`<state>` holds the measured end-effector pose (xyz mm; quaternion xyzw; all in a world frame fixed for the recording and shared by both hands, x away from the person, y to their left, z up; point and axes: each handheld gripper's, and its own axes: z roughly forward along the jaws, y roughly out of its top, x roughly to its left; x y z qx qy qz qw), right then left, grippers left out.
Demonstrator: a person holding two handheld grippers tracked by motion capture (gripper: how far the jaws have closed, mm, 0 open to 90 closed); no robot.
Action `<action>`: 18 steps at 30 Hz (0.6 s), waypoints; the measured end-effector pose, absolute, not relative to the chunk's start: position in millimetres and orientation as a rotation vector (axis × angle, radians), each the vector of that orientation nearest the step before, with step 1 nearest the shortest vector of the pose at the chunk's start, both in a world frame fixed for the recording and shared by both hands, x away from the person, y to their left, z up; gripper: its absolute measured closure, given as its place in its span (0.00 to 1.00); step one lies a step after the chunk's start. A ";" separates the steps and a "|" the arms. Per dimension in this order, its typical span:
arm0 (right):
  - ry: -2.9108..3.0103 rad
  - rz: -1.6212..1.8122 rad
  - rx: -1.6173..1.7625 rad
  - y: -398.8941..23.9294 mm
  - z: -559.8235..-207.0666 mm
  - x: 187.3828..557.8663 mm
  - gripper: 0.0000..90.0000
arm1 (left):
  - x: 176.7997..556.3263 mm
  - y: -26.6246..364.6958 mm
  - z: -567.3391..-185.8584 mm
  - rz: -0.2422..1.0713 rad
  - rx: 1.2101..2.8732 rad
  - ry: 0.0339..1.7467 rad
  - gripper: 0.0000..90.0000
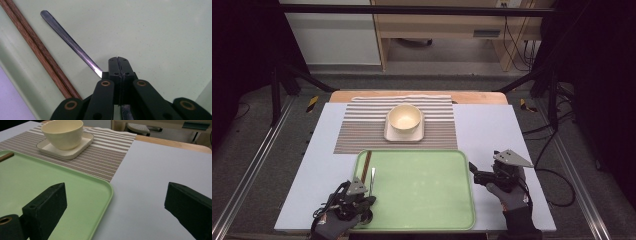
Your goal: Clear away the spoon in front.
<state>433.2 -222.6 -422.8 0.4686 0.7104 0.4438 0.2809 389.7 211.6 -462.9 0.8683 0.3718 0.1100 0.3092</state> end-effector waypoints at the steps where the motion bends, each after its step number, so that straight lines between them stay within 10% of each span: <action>1: 1.905 1.190 1.257 -222.5 -422.8 433.2 0.05 | 390.0 211.6 -462.8 0.295 2.291 0.983 1.00; 9: 1.897 1.185 1.251 -224.3 -422.6 433.5 0.03 | 393.0 215.6 -447.9 0.363 2.160 0.960 0.90; 18: 1.895 1.159 1.262 -224.9 -424.4 434.9 0.04 | 413.0 217.5 -430.0 0.455 2.032 0.976 0.54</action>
